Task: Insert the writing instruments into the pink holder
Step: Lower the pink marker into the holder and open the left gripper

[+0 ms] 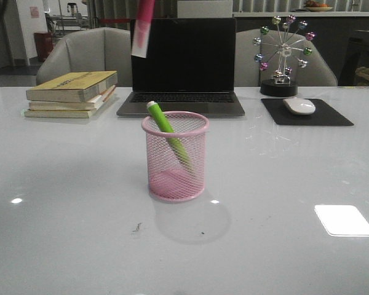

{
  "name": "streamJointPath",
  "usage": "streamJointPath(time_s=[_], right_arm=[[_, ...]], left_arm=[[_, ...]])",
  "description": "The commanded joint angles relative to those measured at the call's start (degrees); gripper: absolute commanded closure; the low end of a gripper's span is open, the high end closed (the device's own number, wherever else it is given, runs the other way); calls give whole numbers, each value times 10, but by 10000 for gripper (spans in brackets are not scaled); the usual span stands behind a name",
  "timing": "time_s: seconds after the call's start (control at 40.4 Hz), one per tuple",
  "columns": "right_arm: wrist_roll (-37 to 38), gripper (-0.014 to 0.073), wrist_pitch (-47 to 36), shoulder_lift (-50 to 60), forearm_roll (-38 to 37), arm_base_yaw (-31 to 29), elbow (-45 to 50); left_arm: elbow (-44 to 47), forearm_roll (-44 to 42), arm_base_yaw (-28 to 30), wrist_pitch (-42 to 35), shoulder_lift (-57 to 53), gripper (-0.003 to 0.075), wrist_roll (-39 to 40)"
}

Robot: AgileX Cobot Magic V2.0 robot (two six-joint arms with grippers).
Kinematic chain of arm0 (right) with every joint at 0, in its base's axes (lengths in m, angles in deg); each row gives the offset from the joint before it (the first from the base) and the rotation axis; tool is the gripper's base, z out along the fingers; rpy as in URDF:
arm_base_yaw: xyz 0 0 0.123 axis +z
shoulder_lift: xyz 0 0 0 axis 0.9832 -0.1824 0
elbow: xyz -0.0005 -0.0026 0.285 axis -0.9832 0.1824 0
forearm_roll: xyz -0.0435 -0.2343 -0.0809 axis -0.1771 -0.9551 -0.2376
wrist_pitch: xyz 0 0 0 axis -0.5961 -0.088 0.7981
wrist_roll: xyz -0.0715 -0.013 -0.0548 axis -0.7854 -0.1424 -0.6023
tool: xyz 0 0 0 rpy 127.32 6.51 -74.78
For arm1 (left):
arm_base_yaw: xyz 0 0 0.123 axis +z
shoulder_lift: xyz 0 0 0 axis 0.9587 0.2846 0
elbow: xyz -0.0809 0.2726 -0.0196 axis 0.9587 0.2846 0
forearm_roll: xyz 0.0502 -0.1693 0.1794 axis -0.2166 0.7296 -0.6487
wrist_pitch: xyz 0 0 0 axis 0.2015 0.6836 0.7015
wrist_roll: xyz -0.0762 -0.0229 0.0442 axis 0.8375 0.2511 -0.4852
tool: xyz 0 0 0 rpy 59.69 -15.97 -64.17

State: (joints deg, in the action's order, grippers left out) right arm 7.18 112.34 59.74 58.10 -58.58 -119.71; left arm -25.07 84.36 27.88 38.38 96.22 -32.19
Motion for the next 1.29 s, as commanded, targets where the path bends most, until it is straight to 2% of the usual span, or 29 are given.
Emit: streamJointPath(time_s=[0.0, 0.223, 0.52, 0.619, 0.768, 0.842, 0.917, 1.065, 1.263], right_arm=[[-3, 160, -39, -3, -3, -4, -15], [-3, 160, -39, -3, -3, -4, -15], [-3, 160, -39, -3, -3, -4, -15], [-3, 160, -39, -3, -3, -4, -15], [-3, 160, -39, -3, -3, -4, -15], [-3, 160, -39, -3, -3, -4, -15], [-3, 160, -39, -3, -3, -4, -15], [-3, 160, -39, -3, -3, -4, -15], [-3, 160, -39, -3, -3, -4, -15]], left_arm=[[-14, 3, -14, -122, 32, 629, 0], [-14, 2, -15, -202, 137, 629, 0], [-14, 2, -15, -244, 216, 612, 0], [-14, 2, -15, -226, 217, 519, 0], [-14, 2, -15, -225, 217, 276, 0], [-14, 2, -15, -222, 216, 198, -1], [-14, -9, -15, -197, 204, 171, -14], [-14, -43, -15, -98, 145, 171, -38], [-14, -42, -14, 142, 9, 171, -38]])
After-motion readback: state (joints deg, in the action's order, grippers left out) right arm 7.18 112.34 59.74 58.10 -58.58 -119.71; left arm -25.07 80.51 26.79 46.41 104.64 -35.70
